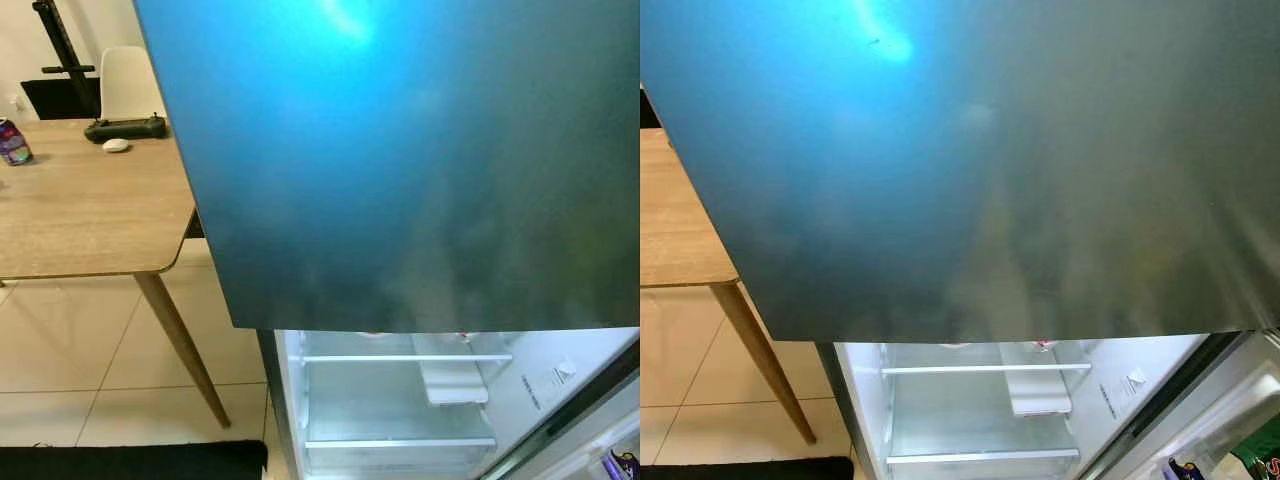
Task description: Restocking fridge
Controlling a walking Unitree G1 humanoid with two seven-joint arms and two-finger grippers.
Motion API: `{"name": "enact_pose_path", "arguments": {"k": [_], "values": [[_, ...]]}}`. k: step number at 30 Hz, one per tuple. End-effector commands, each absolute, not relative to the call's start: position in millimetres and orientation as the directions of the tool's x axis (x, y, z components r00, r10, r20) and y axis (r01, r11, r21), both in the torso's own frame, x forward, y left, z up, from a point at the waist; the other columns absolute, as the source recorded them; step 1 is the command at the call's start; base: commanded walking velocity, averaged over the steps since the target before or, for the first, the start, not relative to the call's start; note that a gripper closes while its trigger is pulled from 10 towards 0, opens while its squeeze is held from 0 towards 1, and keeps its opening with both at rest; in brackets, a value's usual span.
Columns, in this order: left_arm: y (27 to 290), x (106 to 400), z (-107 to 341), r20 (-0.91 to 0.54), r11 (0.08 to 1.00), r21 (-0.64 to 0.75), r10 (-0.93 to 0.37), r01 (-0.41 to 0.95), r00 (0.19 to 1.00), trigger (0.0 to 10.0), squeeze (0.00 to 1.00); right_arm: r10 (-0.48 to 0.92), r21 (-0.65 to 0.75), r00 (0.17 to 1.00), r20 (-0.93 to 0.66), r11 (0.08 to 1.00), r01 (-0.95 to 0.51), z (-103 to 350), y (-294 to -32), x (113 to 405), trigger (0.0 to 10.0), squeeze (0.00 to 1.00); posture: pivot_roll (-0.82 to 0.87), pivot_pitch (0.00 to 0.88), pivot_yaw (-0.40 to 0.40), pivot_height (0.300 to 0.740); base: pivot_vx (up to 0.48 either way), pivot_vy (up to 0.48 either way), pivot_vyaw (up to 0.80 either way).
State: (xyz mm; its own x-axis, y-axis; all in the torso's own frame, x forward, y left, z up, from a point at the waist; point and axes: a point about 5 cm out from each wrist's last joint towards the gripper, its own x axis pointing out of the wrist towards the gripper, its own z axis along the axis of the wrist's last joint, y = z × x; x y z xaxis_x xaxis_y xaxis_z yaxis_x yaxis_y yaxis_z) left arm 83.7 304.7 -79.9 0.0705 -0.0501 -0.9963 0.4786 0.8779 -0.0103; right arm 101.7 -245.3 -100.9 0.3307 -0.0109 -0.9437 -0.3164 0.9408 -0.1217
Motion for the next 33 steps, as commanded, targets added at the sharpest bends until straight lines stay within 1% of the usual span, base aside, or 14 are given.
{"name": "enact_pose_path", "arguments": {"k": [1,2,4,5,9,11,13,16,18,23,26,29,32,33], "values": [[308.6,104.9,-71.0,-0.995,0.773,0.012,-0.057,0.634,0.087,10.0,0.0,-0.015,-0.115,0.315,-0.949,0.946,-0.303,-102.4,-244.7,96.9,10.0,0.0,-0.04,0.0,-0.001,0.74,0.0,0.0,0.0],[308.6,104.9,-71.0,-0.995,0.773,0.012,-0.057,0.634,0.087,10.0,0.0,-0.015,-0.115,0.315,-0.949,0.946,-0.303,-102.4,-244.7,96.9,10.0,0.0,-0.04,0.0,-0.001,0.74,0.0,0.0,0.0],[301.6,120.4,-68.5,-0.993,0.685,0.018,-0.076,0.728,0.095,10.0,0.0,-0.019,-0.119,0.314,-0.949,0.945,-0.303,-102.4,-245.1,96.8,10.0,0.0,-0.04,0.0,-0.001,0.74,0.0,0.0,0.0],[301.6,120.4,-68.5,-0.993,0.685,0.018,-0.076,0.728,0.095,10.0,0.0,-0.019,-0.119,0.314,-0.949,0.945,-0.303,-102.4,-245.1,96.8,10.0,0.0,-0.04,0.0,-0.001,0.74,0.0,0.0,0.0],[288.2,149.5,-62.2,-0.982,0.586,0.059,-0.114,0.808,0.154,10.0,0.0,-0.027,-0.128,0.312,-0.95,0.943,-0.306,-102.3,-246.0,96.8,10.0,0.0,-0.04,0.0,-0.002,0.74,0.0,0.0,0.0],[267.8,177.3,-54.3,-0.953,0.531,0.064,-0.219,0.845,0.209,10.0,0.0,-0.033,-0.134,0.308,-0.951,0.94,-0.313,-102.2,-246.8,96.8,10.0,0.0,-0.04,0.0,-0.005,0.74,0.0,0.0,0.0],[260.0,185.6,-51.2,-0.94,0.511,0.057,-0.262,0.858,0.219,10.0,0.0,-0.034,-0.135,0.306,-0.951,0.939,-0.315,-102.2,-247.0,96.7,10.0,0.0,-0.04,0.0,-0.005,0.74,0.0,0.0,0.0],[235.5,203.7,-39.9,-0.896,0.359,0.003,-0.414,0.933,0.162,10.0,0.0,-0.054,-0.155,0.296,-0.954,0.931,-0.331,-102.0,-249.3,96.0,10.0,0.0,-0.04,0.0,-0.007,0.74,0.0,0.0,0.0],[231.6,205.3,-38.5,-0.888,0.333,-0.007,-0.435,0.943,0.147,10.0,0.0,-0.055,-0.156,0.295,-0.954,0.93,-0.331,-102.1,-249.5,95.8,10.0,0.0,-0.04,0.0,-0.007,0.74,0.0,0.0,0.0],[195.6,217.0,-23.4,-0.775,0.148,-0.1,-0.632,0.984,0.016,10.0,0.0,-0.091,-0.186,0.292,-0.952,0.929,-0.319,-100.9,-255.5,94.7,10.0,0.0,-0.05,0.0,-0.008,0.74,0.0,0.0,0.0],[189.0,219.5,-20.8,-0.76,0.115,-0.103,-0.65,0.988,-0.004,10.0,0.0,-0.1,-0.194,0.298,-0.949,0.932,-0.307,-99.9,-257.9,95.8,10.0,0.0,-0.05,0.0,-0.012,0.74,0.0,0.0,0.0],[173.0,230.5,-11.4,-0.709,0.089,-0.055,-0.705,0.995,0.024,10.0,0.0,-0.106,-0.187,0.353,-0.93,0.961,-0.204,-95.3,-263.4,106.1,10.0,0.0,-0.05,0.0,-0.011,0.74,0.0,0.0,0.0],[156.5,244.2,0.7,-0.633,0.111,0.003,-0.769,0.994,0.088,10.0,0.0,-0.053,-0.1,0.473,-0.88,0.992,-0.074,-84.6,-266.4,131.8,10.0,0.0,-0.05,0.0,-0.014,0.74,0.0,0.0,0.0],[150.4,250.8,4.7,-0.602,0.148,0.041,-0.786,0.988,0.143,10.0,0.0,0.012,-0.02,0.528,-0.849,0.998,-0.053,-79.2,-263.9,144.4,10.0,0.0,-0.06,0.0,-0.017,0.74,0.0,0.0,0.0]]}}
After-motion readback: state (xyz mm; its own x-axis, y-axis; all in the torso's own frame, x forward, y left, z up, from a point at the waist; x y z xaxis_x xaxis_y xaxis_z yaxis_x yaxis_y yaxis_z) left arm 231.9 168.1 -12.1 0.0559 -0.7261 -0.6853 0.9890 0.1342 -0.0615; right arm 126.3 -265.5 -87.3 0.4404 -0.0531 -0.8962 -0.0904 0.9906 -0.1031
